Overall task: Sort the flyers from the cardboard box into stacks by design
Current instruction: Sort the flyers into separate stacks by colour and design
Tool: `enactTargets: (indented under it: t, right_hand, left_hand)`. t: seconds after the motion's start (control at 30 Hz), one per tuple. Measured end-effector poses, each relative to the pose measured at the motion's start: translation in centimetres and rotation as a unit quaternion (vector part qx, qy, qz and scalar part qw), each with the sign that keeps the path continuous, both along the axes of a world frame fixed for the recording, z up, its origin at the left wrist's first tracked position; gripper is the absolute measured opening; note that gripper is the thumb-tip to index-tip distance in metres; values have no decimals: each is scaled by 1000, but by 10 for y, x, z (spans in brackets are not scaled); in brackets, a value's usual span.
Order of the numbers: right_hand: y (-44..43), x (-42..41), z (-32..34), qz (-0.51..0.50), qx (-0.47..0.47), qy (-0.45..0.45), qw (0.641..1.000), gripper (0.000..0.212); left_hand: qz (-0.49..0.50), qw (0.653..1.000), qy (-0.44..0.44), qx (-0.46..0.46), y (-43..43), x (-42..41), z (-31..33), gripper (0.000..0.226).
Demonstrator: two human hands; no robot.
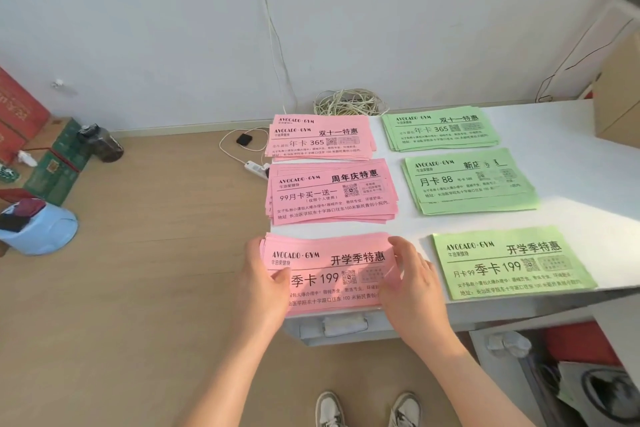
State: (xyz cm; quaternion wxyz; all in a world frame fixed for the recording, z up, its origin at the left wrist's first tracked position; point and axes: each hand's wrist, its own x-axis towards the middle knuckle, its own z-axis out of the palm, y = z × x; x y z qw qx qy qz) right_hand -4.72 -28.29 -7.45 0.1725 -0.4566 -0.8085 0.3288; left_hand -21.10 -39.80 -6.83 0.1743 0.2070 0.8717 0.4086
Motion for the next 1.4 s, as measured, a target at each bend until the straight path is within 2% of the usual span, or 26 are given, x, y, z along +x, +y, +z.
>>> enactTargets:
  t: [0.2,0.37,0.47,0.6,0.67,0.7,0.77,0.8,0.87,0.97,1.07,1.13,1.2,1.33,1.4]
  right_hand:
    - [9,2,6,-13,-81,47,996,64]
    - [31,0,19,-24,-246,197,949,72]
    - [37,1,27,6,-183,273,945,60]
    - [38,1,24,20,-120,301,946,70]
    - [33,2,17,26,-159,330,930,67]
    - [30,1,16,18,-197,363,910,59]
    - [27,-4,19,-39,-244,409,879,44]
    - [28,-8,20,-76,-237,409,878,41]
    - [27,-15,17,-128,-206,401,883,37]
    - [24,-21,14,-154,-166,407,885,14]
    - [23,-22,12,-151,-120,406,893,13]
    - [23,-23,13,-147,-111,414,892,17]
    - [21,-22,14,-119,-118,410,897,33]
    - [23,-8,14,51,-161,357,919,84]
    - [24,1,13,107,-156,318,929,95]
  left_hand:
    - [12,995,-56,76,-4,-10,0,41]
    - [-23,974,-106,200,-4,-20,9,45]
    - [-49,956,-132,258,0,-19,14,38]
    - [-75,945,-148,283,4,-18,12,43]
    - [-73,940,-157,295,4,-18,7,52]
    - [-70,935,-163,306,4,-16,6,55]
    - [-76,918,-184,344,8,-13,6,52]
    - [-78,911,-185,361,11,-11,7,46]
    - [-43,913,-162,372,17,-4,7,35]
    - [44,925,-103,364,25,2,4,30]
    - [35,931,-40,360,29,2,2,16]
    - [5,938,4,346,31,0,2,5]
    - [1,942,30,335,33,-2,0,3]
    - [101,939,18,329,43,-3,0,17]
    - [128,935,22,330,46,-2,2,19]
